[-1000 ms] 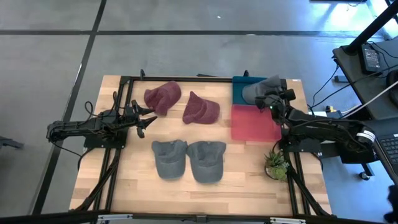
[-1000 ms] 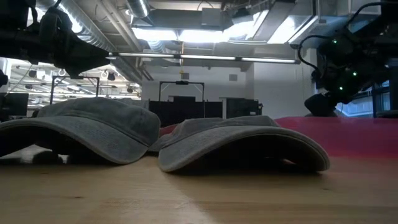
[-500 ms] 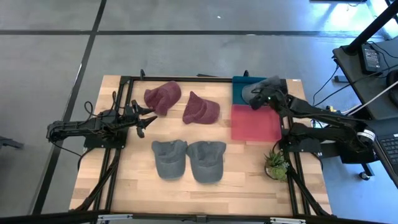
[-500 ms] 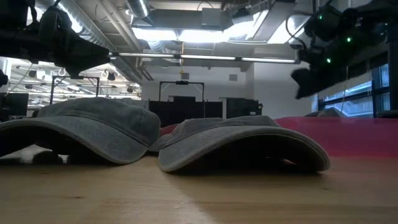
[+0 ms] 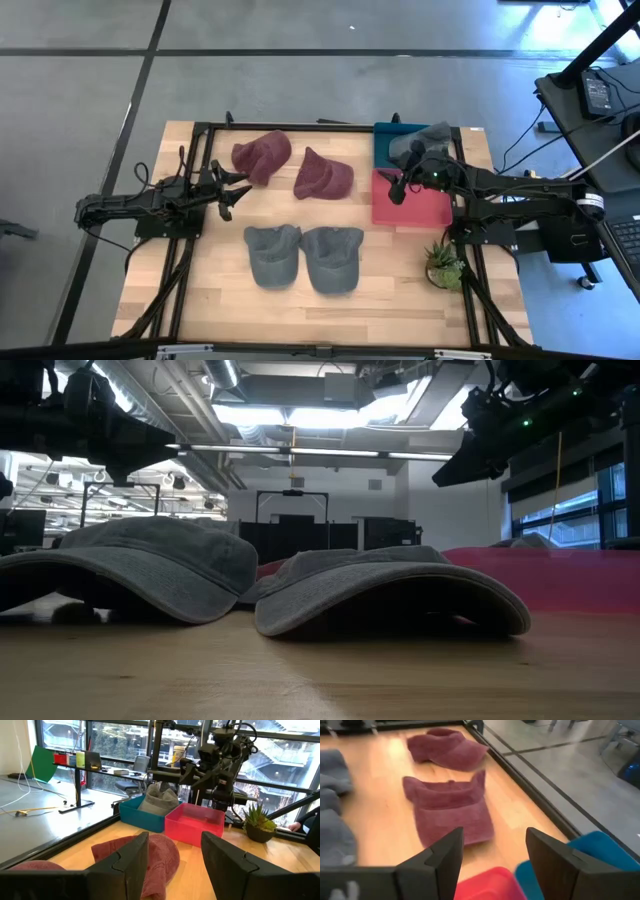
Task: Pick & Place hat
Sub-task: Put the left red cap into the pink bin
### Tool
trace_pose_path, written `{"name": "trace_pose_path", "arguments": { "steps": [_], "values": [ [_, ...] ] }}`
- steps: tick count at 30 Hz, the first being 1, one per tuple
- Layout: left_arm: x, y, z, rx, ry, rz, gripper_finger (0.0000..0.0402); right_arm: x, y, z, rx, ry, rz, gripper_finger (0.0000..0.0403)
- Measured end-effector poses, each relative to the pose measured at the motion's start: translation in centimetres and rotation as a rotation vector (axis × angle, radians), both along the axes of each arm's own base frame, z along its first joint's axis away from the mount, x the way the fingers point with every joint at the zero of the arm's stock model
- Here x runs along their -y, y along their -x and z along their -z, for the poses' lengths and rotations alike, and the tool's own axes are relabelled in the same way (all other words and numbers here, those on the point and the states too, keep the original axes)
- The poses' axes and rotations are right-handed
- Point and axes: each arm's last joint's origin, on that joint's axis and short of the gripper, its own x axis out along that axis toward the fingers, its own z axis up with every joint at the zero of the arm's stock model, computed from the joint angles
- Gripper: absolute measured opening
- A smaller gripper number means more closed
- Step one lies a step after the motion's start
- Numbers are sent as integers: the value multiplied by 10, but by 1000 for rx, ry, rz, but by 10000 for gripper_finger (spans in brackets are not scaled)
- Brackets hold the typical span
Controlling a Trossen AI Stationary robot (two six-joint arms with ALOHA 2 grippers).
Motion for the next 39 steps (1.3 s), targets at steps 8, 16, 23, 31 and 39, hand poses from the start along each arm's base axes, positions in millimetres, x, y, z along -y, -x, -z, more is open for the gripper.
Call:
{"name": "trace_pose_path", "arguments": {
  "steps": [8,16,23,31,39],
  "values": [
    [0,0,0,8,22,2,178,-18,-16,12,-73,18,-154,214],
    [0,0,0,16,42,3,178,-29,-41,25,-75,58,-239,214],
    [0,0,0,12,42,3,178,-32,-50,35,-93,52,-255,213],
    [0,0,0,11,42,8,178,-32,-53,39,-90,26,-260,213],
    [0,0,0,10,38,12,178,-34,-57,31,-58,-4,-341,213]
  ]
}}
